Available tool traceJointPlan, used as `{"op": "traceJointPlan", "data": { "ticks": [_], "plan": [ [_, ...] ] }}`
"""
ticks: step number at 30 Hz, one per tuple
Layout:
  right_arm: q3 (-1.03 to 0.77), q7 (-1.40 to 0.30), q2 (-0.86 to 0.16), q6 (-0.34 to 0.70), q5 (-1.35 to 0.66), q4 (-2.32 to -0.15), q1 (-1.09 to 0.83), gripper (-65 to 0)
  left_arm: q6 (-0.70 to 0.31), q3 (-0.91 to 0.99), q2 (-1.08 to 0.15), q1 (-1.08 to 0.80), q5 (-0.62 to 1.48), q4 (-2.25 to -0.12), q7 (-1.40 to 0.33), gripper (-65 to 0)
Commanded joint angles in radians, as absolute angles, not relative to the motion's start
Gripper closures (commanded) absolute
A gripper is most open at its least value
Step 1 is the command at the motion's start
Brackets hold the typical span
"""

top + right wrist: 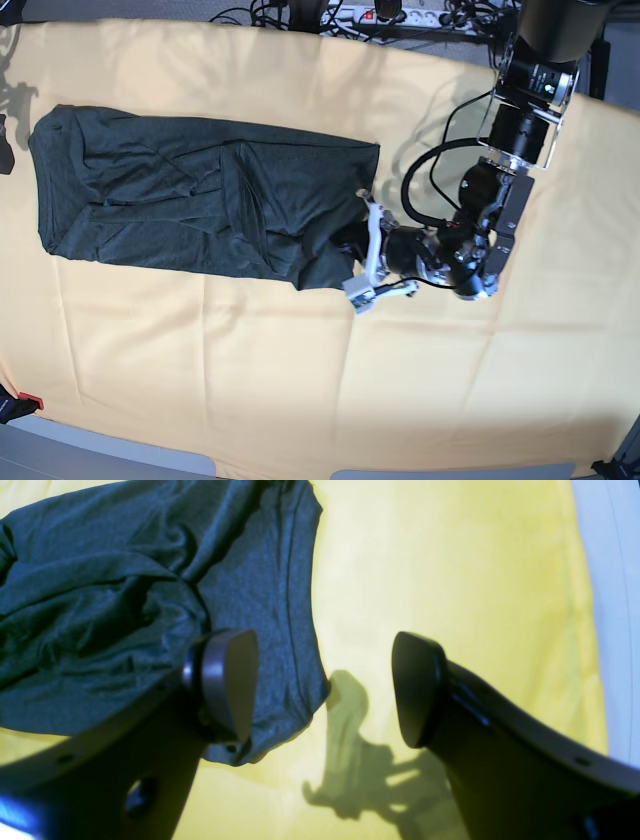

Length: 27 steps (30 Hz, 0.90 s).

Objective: Fold the T-shirt properly

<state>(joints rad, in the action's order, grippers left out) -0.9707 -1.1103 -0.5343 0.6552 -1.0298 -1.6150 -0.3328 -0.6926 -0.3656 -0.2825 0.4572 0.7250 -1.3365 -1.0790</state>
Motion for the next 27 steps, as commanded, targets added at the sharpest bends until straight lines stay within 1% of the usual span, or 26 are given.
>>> {"op": "traceJointPlan", "data": {
  "ticks": [1,4,7,13,17,22,25,27],
  "plan": [
    [-0.981,-1.085,-0.56,0.659,-1.052,-1.628,-0.33,-43.2,-0.698,-0.377,-0.283,0.486,0.719,-1.354,-1.042,0.0],
    [-0.981,-1.085,-0.56,0.659,-1.051,-1.628,-0.33,-43.2,-0.698,-0.424,-0.276,0.486,0.705,-1.354,-1.008,0.0],
    [-0.981,-1.085,-0.56,0.659,-1.051,-1.628,-0.33,-43.2,-0.698,-0.432,-0.248,0.486,0.676,-1.354,-0.998,0.0],
    [-0.981,-1.085,-0.56,0.659,-1.05,-1.628,-0.33,-43.2,-0.698,-0.427,-0.239,0.503,0.473,-1.354,-0.961,0.0],
    [-0.981,-1.085,-0.56,0.659,-1.048,-1.628,-0.33,-43.2,-0.6,-0.418,-0.25,0.504,0.336,-1.354,-0.962,0.0],
    [-0.981,-1.085,-0.56,0.659,-1.047,-1.628,-0.33,-43.2,-0.524,-0.418,-0.306,0.505,0.246,-1.354,-0.965,0.0],
    [-0.981,-1.085,-0.56,0.659,-1.048,-1.628,-0.33,-43.2,-0.5,-0.414,-0.335,0.508,0.262,-1.354,-0.97,0.0],
    [-0.981,-1.085,-0.56,0.659,-1.048,-1.628,-0.33,-43.2,-0.505,-0.41,-0.344,0.511,0.315,-1.355,-0.996,0.0]
  ]
}}
